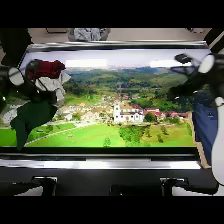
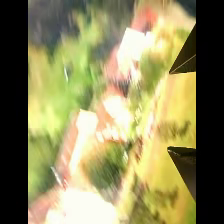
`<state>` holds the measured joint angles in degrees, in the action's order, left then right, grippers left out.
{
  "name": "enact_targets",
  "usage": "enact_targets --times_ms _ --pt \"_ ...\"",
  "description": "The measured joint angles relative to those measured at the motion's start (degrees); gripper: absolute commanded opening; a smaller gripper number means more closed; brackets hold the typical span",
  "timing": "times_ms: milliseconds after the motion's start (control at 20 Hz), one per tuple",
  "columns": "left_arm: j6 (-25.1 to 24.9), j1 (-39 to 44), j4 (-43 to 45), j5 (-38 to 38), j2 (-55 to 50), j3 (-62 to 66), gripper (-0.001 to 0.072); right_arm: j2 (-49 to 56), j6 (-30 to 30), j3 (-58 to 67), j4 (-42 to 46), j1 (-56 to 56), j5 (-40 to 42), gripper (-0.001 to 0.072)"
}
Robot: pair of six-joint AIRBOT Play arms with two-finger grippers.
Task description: Fold the shirts.
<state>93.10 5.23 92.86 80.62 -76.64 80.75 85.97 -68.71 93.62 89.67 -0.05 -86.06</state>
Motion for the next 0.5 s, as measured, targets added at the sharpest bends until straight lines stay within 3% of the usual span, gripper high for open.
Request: enact_targets --times_ms 200,500 --pt "1.0 0.4 0.0 -4.4 3.9 -8.2 0.068 1.8 -2.7 -0.9 0.1 4.6 -2.5 0.0531" --pt "1.6 0.5 0.1 -6.3 5.1 -10.7 0.0679 2.1 -3.8 -1.2 0.5 6.0 -3.7 0.0531"
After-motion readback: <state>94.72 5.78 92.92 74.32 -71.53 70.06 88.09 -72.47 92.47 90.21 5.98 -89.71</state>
